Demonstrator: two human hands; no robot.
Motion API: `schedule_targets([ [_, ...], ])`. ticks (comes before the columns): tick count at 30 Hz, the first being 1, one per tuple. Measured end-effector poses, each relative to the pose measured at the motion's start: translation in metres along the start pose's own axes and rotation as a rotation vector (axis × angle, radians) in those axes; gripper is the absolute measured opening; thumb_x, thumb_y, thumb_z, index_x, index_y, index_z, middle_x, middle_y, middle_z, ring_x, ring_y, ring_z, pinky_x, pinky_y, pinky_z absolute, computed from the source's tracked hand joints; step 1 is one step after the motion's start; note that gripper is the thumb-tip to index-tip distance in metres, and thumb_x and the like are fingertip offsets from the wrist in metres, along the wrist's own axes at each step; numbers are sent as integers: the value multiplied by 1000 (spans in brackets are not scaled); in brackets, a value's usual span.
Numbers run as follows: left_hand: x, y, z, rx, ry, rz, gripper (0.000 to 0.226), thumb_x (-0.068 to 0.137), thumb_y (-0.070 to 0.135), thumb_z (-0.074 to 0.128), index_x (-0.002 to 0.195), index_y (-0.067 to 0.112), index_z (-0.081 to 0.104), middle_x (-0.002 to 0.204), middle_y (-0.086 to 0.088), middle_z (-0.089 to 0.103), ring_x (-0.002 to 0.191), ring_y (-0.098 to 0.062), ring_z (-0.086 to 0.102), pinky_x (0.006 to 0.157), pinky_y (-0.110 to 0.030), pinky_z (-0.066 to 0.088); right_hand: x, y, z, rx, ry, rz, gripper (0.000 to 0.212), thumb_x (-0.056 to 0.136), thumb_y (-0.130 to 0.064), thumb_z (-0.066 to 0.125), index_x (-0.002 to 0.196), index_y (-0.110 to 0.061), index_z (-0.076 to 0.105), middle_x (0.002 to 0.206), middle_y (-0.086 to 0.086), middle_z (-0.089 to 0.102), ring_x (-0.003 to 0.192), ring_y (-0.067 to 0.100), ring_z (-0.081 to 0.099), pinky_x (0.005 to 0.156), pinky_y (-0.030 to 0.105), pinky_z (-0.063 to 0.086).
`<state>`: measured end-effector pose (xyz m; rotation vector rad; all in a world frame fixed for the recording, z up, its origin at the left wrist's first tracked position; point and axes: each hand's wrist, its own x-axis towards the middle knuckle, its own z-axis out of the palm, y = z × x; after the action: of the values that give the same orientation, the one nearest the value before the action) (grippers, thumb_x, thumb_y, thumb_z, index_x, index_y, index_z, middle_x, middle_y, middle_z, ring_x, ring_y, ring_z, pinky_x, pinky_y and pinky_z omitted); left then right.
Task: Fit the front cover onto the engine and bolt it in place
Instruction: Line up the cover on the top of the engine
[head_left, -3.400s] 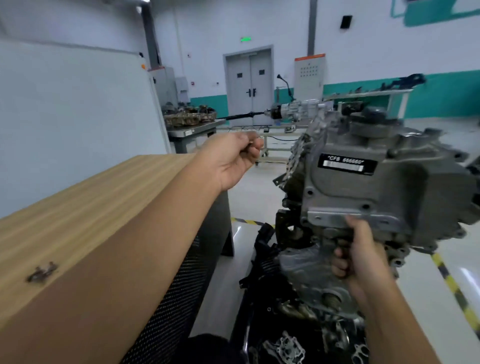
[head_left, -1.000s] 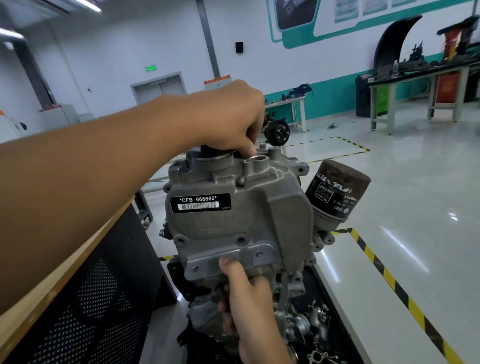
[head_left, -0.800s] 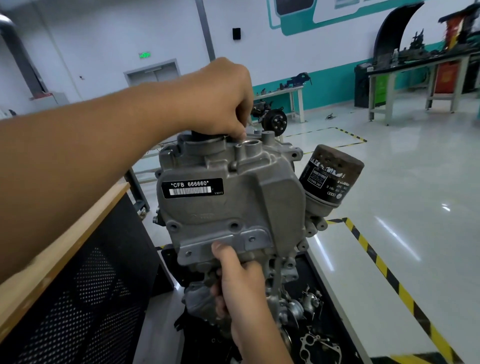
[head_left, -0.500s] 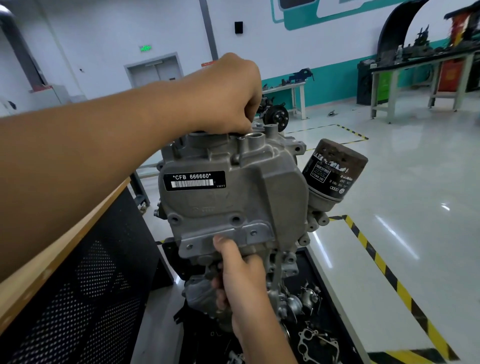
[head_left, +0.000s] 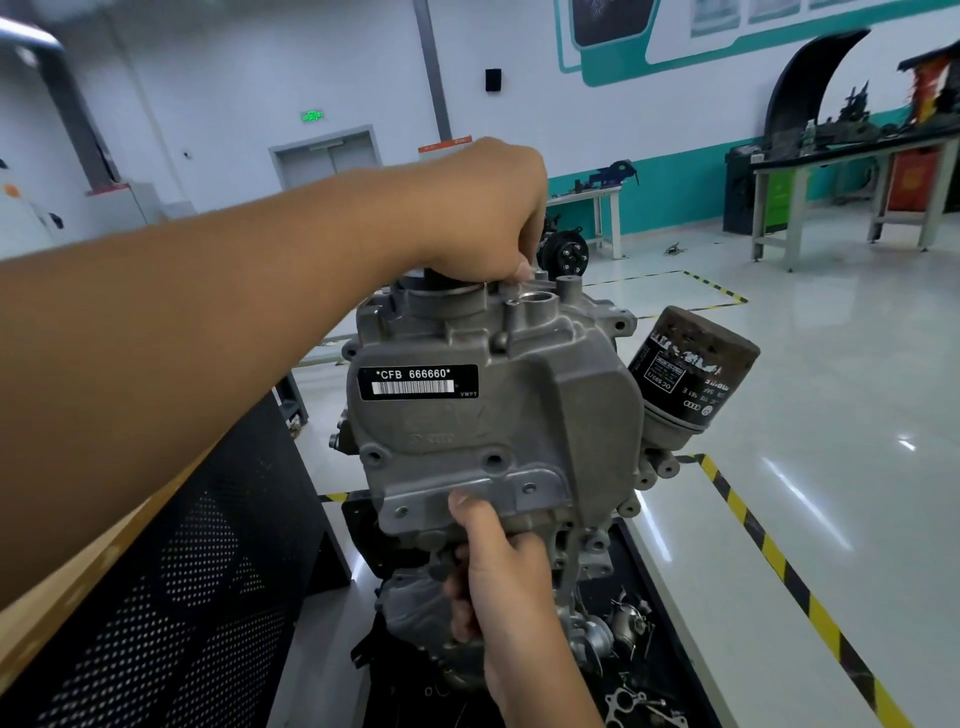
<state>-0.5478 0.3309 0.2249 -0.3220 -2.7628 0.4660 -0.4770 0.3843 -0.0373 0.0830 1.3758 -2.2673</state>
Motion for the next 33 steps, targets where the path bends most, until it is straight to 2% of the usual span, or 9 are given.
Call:
schedule_targets([
  [4, -4, -4, 0, -150, 75, -64, 9, 79, 26, 86, 87, 27, 82, 78, 16, 73, 85, -6, 68, 80, -33, 57, 1, 1, 0, 0, 11, 2, 50, 76, -48, 81, 87, -6, 57, 61, 8, 53, 36, 15, 43, 39, 23, 31],
  [10, 0, 4, 1, -84, 22, -44, 14, 70, 20, 92, 76, 23, 79, 69, 13, 68, 73, -2, 59, 63, -22, 45, 0, -1, 4, -5, 34, -6, 64, 54, -58, 75, 88, -6, 58, 55, 6, 52, 35, 17, 42, 38, 22, 30],
  [15, -2, 9, 9, -8, 64, 34, 11, 79, 11, 84, 77, 19, 77, 71, 14, 64, 80, -10, 62, 68, -21, 41, -2, -2, 3, 5, 26, -3, 55, 69, -52, 81, 87, -7, 56, 50, 4, 51, 35, 16, 39, 39, 22, 29],
  [20, 1, -2, 3, -198, -42, -116, 18, 72, 29, 90, 70, 29, 72, 58, 21, 64, 69, 2, 59, 58, -19, 37, -2, -1, 1, 0, 17, -10, 43, 78, -44, 79, 84, -7, 58, 49, 4, 51, 35, 16, 39, 39, 22, 29],
  [22, 5, -5, 1, -296, -112, -195, 18, 70, 29, 91, 71, 30, 73, 61, 23, 67, 73, -2, 62, 62, -23, 41, -2, -2, 1, -7, 14, -12, 45, 76, -46, 78, 84, -6, 59, 49, 5, 51, 35, 17, 40, 38, 22, 30],
  [25, 9, -7, -2, -399, -205, -336, 17, 71, 37, 89, 73, 29, 74, 84, 7, 73, 82, -16, 66, 65, -31, 47, -1, -3, 0, -11, 26, -2, 49, 72, -49, 76, 84, -4, 60, 47, 6, 52, 33, 19, 38, 38, 21, 30],
  [29, 10, -2, -5, -505, -393, -470, 21, 80, 35, 81, 87, 18, 72, 118, -18, 69, 115, -39, 63, 99, -54, 51, -1, -3, -1, -21, 32, 33, 58, 67, -52, 77, 91, -1, 61, 47, 8, 55, 33, 20, 41, 38, 21, 31],
  [31, 13, 0, -2, -447, -381, -465, 28, 79, 32, 83, 97, 15, 71, 117, -16, 69, 113, -38, 64, 98, -54, 52, 0, -3, -1, -25, 37, 29, 57, 67, -51, 78, 90, -1, 63, 48, 8, 56, 34, 21, 43, 38, 21, 32],
  [33, 16, 1, 0, -367, -303, -413, 25, 77, 29, 87, 93, 19, 71, 100, -5, 70, 100, -31, 67, 82, -45, 58, 0, -4, -1, -30, 46, 27, 55, 68, -50, 79, 90, -2, 64, 48, 8, 56, 34, 21, 45, 38, 22, 33],
])
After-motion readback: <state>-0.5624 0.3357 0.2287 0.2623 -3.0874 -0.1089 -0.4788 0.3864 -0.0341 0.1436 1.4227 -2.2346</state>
